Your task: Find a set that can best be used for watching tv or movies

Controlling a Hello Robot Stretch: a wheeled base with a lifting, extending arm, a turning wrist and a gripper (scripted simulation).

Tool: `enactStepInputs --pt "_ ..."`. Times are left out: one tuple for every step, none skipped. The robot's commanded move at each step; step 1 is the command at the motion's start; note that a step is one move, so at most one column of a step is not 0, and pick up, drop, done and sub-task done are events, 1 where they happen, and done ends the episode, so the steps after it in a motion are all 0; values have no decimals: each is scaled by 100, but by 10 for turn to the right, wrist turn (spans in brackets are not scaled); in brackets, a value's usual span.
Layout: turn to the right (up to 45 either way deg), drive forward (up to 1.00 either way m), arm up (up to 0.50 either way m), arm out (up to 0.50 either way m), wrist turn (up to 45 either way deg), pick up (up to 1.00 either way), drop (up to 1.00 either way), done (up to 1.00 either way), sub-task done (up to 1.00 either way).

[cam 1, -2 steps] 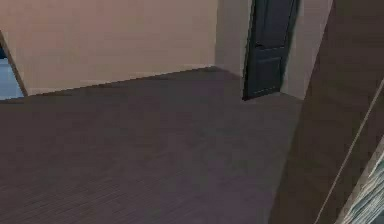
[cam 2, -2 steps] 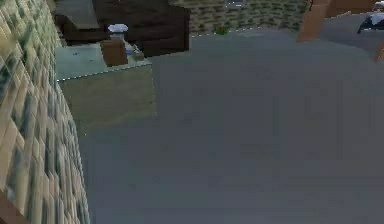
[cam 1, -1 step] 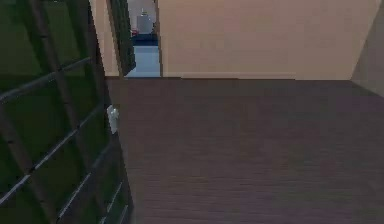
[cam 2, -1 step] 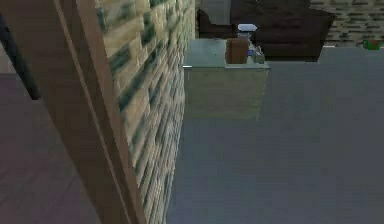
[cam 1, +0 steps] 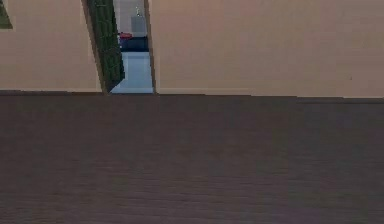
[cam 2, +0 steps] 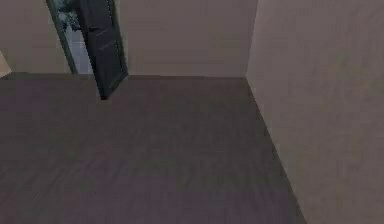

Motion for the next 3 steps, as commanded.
enactStepInputs --pt "-90 0 0 0 0 0 0 0 0" --pt "0 20 0 0 0 0 0 0 0" --pt "-60 0 0 0 0 0 0 0 0"
